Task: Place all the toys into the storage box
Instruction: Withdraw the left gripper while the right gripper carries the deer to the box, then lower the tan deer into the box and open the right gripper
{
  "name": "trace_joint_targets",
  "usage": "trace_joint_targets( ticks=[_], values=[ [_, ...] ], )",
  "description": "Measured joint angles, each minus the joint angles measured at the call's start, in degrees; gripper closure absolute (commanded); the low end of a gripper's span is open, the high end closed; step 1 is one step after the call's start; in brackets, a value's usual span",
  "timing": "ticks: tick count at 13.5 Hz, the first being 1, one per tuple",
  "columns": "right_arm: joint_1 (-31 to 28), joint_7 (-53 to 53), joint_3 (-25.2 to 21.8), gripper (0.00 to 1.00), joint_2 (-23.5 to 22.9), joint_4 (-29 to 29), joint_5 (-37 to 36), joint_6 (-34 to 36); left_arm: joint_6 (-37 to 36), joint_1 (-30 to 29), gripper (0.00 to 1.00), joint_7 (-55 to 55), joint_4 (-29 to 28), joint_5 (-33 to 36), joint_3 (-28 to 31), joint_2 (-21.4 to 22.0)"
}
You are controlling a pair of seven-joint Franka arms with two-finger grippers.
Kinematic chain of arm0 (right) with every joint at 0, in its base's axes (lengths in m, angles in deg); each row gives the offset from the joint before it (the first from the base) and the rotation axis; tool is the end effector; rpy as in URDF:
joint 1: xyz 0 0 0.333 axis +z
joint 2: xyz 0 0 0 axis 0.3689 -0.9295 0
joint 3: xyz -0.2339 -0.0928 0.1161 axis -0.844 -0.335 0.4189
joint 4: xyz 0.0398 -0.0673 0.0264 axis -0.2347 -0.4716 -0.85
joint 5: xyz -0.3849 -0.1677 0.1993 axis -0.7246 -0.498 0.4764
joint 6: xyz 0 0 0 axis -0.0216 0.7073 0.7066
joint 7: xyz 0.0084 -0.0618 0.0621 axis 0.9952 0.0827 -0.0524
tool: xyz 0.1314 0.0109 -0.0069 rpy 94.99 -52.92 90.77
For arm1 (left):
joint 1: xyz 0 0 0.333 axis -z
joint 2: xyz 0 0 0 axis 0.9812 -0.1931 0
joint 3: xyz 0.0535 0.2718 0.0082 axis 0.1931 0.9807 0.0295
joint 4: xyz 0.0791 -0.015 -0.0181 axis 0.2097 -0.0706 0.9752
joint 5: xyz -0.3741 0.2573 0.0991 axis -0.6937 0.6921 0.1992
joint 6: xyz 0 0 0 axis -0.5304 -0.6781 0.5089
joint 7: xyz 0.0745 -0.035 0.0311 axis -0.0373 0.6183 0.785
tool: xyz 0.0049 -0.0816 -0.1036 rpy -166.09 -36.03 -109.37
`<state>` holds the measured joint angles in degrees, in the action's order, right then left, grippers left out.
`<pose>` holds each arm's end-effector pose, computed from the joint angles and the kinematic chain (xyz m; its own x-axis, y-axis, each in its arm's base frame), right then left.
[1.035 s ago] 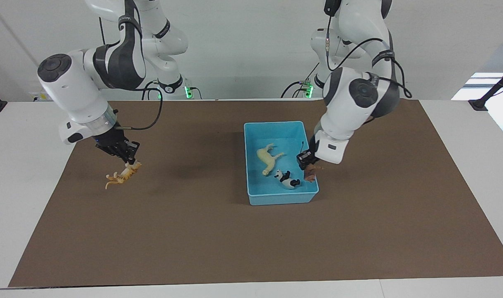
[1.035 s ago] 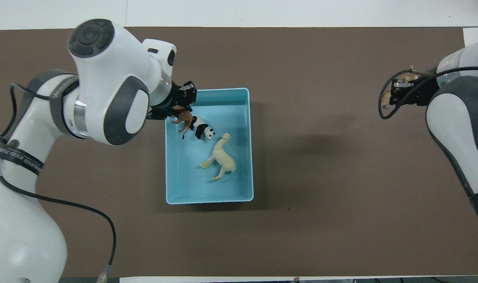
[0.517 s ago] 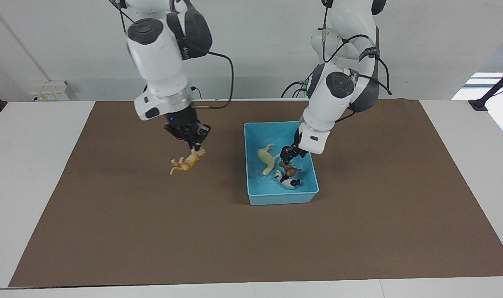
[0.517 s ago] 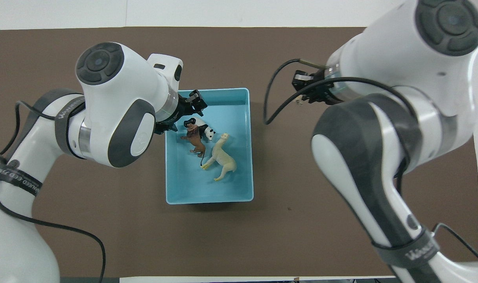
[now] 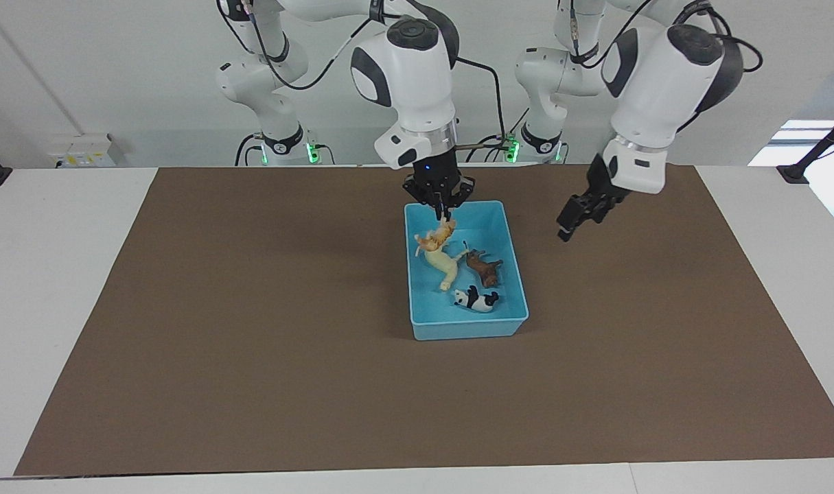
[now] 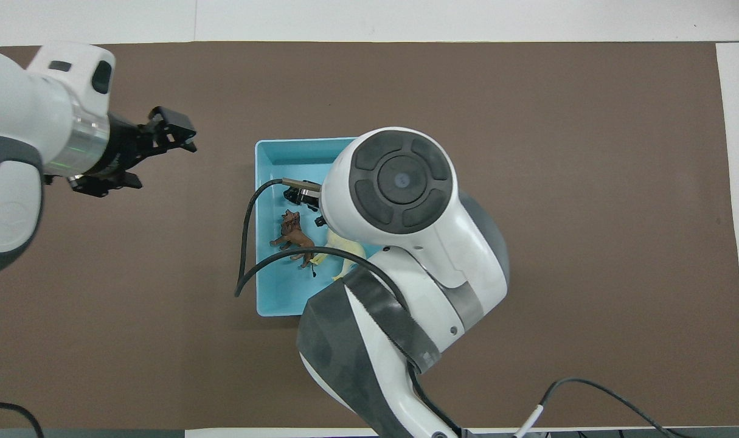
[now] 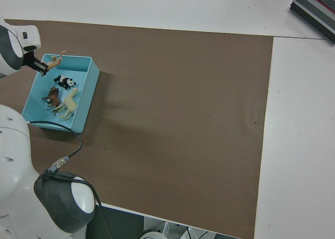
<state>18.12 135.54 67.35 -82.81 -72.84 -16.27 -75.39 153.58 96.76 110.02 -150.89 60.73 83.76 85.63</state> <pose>0.5776 0.4600 0.4417 0.9520 -0.3024 0.0469 -0.2875 -0.9365 -0.2010 0.6421 -0.1385 0.5075 0.9011 0.4330 0.0248 0.4294 -0.8987 0.0895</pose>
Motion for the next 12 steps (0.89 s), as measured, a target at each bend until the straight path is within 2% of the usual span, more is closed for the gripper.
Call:
trace_joint_targets(
  ticks=[4,9,12],
  values=[
    [-0.1,-0.1,-0.5,1.0,-3.1,-1.0,0.0,-4.9,-11.3,-5.7,0.0,-18.2,2.2,1.1,0.1,1.6],
    [-0.5,-1.0,-0.6,1.0,-6.9,-2.2,0.0,-11.8,-17.9,-9.2,0.0,-25.4,1.9,1.3,0.1,4.2],
    [-0.9,-2.8,-0.8,1.0,-9.0,-2.2,0.0,-13.9,-18.5,-10.2,0.0,-27.7,0.0,1.3,0.0,5.8]
  ],
)
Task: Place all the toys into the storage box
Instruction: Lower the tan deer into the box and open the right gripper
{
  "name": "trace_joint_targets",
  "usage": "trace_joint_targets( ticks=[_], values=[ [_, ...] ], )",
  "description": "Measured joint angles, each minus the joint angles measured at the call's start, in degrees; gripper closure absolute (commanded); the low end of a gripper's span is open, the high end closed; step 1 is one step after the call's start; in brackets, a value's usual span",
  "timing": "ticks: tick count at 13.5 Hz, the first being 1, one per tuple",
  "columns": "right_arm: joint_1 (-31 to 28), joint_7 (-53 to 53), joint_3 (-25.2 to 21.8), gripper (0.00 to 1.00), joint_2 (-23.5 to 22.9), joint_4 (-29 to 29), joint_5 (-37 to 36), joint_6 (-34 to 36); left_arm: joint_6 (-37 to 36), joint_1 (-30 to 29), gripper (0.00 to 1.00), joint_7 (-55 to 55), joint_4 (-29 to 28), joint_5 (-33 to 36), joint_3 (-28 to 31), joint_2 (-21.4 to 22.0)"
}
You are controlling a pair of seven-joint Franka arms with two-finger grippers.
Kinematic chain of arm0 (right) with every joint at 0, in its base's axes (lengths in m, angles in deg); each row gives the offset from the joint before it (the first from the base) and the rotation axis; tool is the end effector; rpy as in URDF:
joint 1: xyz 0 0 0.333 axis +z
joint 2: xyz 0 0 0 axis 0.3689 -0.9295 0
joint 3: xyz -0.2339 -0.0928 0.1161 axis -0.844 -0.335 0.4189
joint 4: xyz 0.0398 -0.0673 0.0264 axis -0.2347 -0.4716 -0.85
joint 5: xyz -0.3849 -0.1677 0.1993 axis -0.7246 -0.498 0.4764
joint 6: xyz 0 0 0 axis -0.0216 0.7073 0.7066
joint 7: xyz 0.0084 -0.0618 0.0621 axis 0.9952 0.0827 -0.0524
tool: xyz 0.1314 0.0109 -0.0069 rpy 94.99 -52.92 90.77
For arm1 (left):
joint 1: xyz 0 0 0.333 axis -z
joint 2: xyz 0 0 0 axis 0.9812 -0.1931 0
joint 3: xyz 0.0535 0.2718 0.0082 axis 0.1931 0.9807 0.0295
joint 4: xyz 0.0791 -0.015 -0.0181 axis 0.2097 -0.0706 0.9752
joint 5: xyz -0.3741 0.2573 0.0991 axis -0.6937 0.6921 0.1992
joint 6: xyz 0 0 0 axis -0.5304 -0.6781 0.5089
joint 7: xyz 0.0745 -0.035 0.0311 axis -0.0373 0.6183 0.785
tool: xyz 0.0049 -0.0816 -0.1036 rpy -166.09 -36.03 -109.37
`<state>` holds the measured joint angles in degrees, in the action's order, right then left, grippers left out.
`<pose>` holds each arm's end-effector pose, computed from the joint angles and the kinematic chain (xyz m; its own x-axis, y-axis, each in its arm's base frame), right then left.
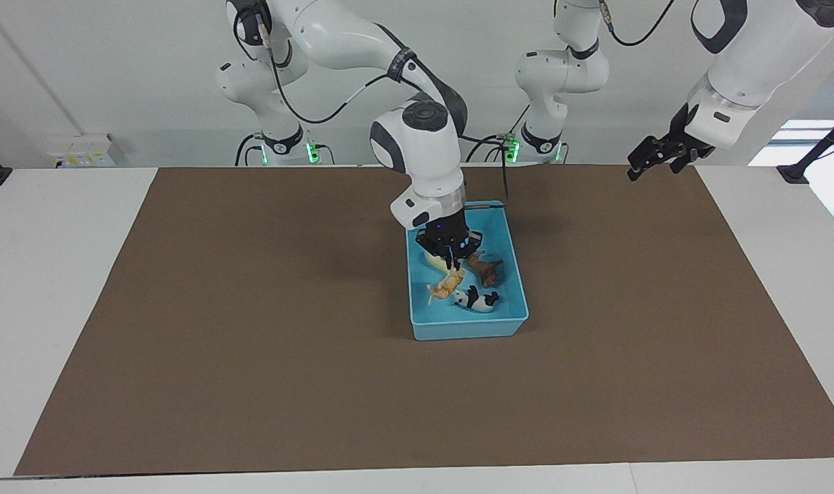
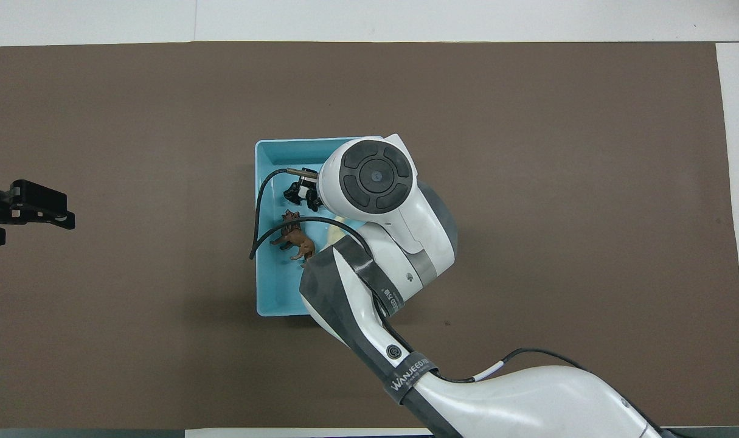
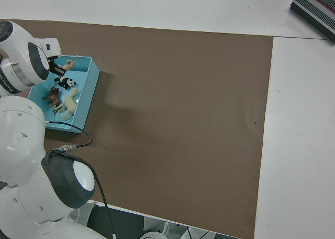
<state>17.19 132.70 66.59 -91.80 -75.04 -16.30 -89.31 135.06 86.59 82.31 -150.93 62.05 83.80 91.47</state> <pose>0.6149 0.4579 0.3291 0.9482 -0.3015 0.0999 -0.2738 -0.9354 -0.2237 0.5934 -0.0175 0.5437 0.9801 0.1253 -0.1536 0.1303 -0.9912 0.0229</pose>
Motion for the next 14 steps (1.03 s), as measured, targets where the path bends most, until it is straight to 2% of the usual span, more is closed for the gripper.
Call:
trace_joint_targets(
  ticks=[2,3,4,5,10,14],
  values=[
    [-0.7,-1.6,0.0,1.0,-0.8,0.0,0.0,-0.5,0.0,0.0,0.0,-0.2,-0.2,0.0,-0.5,0.4],
    [-0.9,-1.9,0.0,0.68,-1.1,0.0,0.0,-1.1,0.0,-0.3,0.0,-0.2,-0.4,0.0,-1.0,0.5],
    [-1.1,-2.0,0.0,0.29,-1.3,0.0,0.0,-1.2,-0.1,-1.5,0.0,-0.2,-0.5,0.0,-2.3,0.6],
    [-1.1,-2.0,0.0,0.0,-1.4,0.0,0.0,-1.1,-0.1,-2.9,0.0,-0.2,-0.7,0.0,-4.1,0.7],
    [-1.5,-2.0,-0.1,0.0,-1.3,0.3,0.0,0.4,3.4,-4.3,0.0,-0.2,-0.2,0.0,-6.7,-0.2],
    [-6.6,-4.1,-0.3,0.0,0.6,1.8,0.0,4.9,1.6,-4.4,0.0,-2.8,0.4,-0.1,-6.7,-1.5]
  ],
)
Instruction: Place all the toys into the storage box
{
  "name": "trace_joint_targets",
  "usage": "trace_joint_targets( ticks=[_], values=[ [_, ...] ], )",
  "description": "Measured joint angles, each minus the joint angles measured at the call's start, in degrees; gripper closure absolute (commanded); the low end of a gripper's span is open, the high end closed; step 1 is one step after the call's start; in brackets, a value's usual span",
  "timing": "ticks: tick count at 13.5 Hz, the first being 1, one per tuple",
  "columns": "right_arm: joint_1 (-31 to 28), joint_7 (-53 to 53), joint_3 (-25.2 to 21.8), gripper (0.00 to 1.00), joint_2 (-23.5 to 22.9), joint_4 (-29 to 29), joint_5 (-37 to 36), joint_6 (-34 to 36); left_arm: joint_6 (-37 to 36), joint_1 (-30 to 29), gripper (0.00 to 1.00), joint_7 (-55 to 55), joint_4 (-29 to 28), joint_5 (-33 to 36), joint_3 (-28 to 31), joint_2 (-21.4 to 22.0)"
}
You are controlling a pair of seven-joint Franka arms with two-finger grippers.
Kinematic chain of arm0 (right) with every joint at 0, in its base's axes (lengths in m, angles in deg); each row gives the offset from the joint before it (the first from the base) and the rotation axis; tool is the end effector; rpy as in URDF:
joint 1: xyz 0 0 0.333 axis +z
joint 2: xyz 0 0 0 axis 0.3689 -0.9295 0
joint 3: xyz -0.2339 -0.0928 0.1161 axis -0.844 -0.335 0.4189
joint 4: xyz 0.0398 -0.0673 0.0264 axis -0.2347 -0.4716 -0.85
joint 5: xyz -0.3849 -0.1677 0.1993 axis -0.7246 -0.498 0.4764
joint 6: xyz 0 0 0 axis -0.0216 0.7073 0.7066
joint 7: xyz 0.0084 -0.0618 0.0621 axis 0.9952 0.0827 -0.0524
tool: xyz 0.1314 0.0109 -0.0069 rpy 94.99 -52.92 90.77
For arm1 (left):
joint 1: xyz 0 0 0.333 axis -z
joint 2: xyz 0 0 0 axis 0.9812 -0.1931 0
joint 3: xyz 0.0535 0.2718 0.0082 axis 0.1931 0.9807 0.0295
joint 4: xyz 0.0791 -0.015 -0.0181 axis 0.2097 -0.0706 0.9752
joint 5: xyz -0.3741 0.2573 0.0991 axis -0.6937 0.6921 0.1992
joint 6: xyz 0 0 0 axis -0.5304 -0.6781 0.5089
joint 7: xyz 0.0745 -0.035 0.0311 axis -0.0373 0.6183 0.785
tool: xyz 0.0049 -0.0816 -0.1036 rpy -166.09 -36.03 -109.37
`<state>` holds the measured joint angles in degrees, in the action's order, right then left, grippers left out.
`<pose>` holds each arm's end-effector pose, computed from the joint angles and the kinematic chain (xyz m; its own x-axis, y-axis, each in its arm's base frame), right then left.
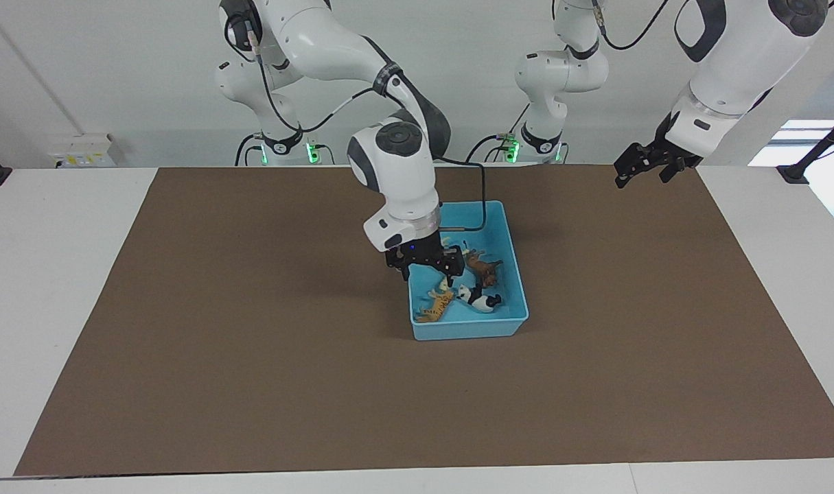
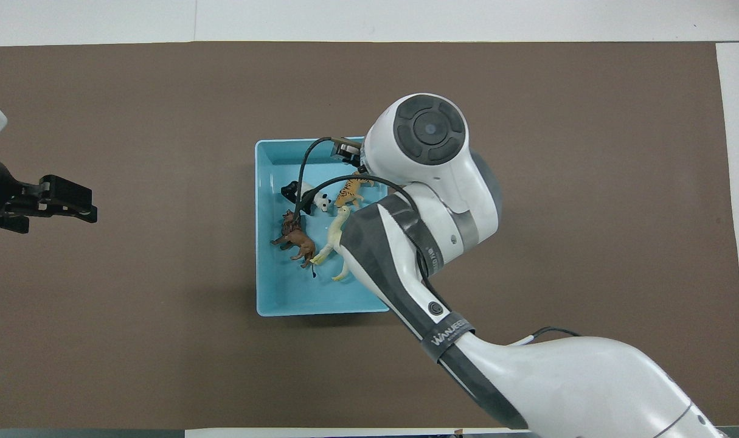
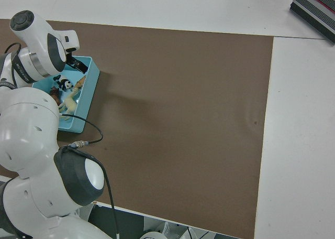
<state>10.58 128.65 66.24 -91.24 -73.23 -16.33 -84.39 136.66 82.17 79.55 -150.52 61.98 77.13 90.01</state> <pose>0.6625 0.3802 0.3448 0.9360 -0.3411 0.0867 -0.3215 -0.9289 -0.1839 0.6018 -0.0427 0.5343 0.9890 0.0407 -0.1421 0.0449 -0.9986 0.0262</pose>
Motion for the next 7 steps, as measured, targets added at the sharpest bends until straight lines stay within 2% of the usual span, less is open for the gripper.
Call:
trace_joint_targets(
  ticks=[7],
  values=[
    [-8.9,-9.4,-0.4,0.0,11.2,0.6,-0.1,15.8,-0.7,-0.6,0.0,-4.8,-0.2,0.0,-0.2,0.0]
  ],
)
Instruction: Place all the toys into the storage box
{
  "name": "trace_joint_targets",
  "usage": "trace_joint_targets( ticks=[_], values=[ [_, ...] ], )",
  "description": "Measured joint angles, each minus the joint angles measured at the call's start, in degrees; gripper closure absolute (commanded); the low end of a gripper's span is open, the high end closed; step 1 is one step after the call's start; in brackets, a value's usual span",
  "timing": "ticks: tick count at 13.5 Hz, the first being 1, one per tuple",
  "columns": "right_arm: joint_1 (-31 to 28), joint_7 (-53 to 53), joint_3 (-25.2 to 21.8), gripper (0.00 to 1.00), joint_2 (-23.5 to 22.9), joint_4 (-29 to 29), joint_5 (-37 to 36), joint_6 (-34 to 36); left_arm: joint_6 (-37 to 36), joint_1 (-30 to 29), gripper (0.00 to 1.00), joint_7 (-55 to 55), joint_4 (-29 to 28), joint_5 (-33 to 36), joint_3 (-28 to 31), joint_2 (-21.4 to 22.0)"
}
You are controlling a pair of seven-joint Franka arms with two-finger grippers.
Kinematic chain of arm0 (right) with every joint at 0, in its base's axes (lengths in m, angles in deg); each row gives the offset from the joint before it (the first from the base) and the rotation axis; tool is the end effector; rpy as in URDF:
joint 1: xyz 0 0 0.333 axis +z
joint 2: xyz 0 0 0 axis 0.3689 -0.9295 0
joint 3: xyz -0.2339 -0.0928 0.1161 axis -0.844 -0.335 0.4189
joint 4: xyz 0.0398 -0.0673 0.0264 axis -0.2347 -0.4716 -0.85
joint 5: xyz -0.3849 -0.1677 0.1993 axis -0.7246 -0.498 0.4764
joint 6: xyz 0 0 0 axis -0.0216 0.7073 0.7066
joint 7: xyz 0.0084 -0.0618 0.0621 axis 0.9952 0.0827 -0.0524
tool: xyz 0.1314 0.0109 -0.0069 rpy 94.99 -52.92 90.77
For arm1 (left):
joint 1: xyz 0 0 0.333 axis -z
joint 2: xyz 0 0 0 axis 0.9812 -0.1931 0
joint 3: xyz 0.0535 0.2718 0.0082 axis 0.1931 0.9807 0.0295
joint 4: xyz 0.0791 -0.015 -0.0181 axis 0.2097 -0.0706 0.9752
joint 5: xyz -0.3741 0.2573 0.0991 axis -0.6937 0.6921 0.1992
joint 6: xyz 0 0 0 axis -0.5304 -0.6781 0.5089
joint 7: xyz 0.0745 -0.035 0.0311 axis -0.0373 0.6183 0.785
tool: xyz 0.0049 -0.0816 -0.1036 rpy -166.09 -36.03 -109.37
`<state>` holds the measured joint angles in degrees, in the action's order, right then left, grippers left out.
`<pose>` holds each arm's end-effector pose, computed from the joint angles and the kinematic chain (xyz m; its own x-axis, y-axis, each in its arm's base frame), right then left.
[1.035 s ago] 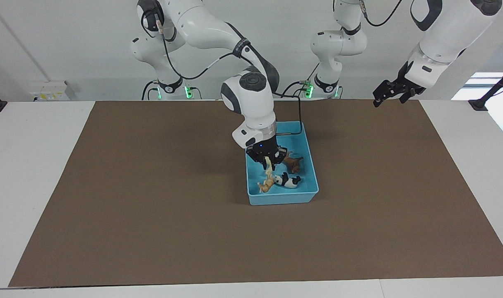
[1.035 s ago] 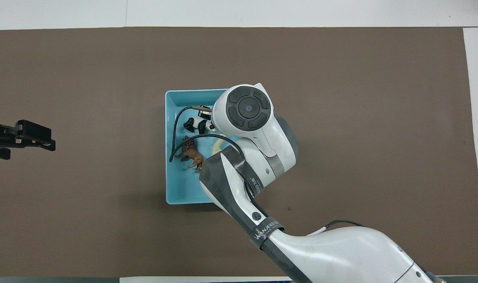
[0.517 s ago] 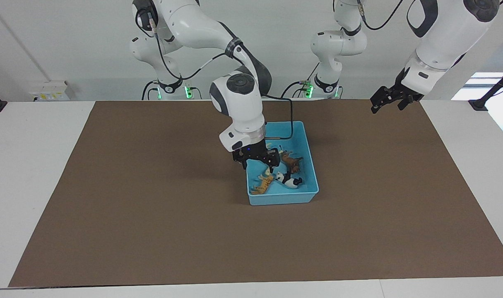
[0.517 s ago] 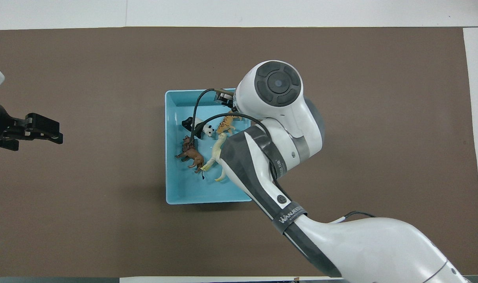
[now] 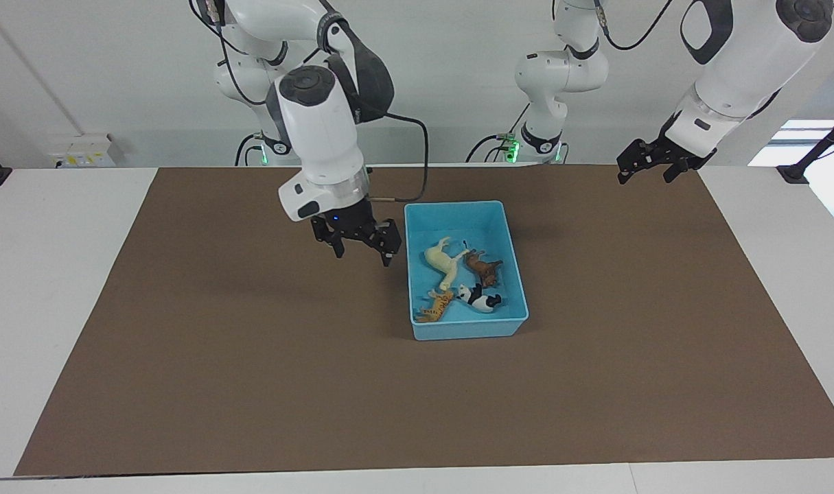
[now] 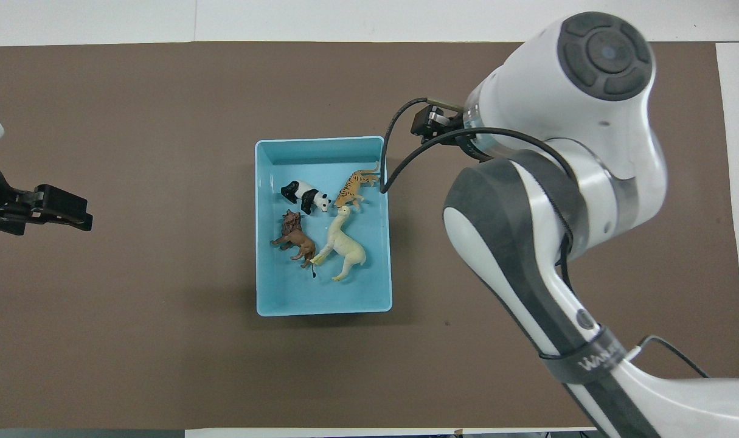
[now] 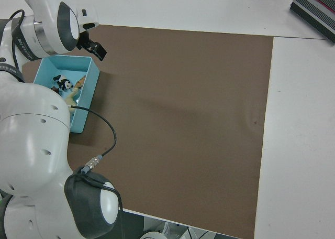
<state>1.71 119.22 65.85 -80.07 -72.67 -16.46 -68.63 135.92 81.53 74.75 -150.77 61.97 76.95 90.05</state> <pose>0.6723 0.2557 0.4657 0.9462 -0.3190 0.0538 -0.3098 -0.9413 -0.1342 0.5998 -0.0378 0.5315 0.9872 -0.0354 -0.1558 -0.0299 -0.9988 0.0377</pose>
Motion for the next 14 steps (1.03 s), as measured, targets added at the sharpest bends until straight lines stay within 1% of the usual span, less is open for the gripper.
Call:
trace_joint_targets(
  ticks=[4,7,11,14],
  values=[
    [-8.5,-13.7,-0.1,0.0,5.1,0.0,0.0,8.7,0.0,0.0,0.0,0.0,0.0,0.0,-0.1,0.1],
    [-13.6,-19.9,-0.2,0.0,7.8,-0.1,-0.1,13.7,0.9,0.0,0.0,-0.1,0.0,0.0,0.0,0.1],
    [-19.5,-24.4,-0.3,0.0,8.8,-1.5,-1.7,15.5,4.5,0.0,0.0,-0.3,0.9,0.0,-0.4,0.4],
    [-22.0,-27.0,-0.3,0.0,9.5,-4.2,-2.5,15.5,6.6,0.0,0.0,-0.3,1.7,0.0,-1.0,0.5]
  ],
)
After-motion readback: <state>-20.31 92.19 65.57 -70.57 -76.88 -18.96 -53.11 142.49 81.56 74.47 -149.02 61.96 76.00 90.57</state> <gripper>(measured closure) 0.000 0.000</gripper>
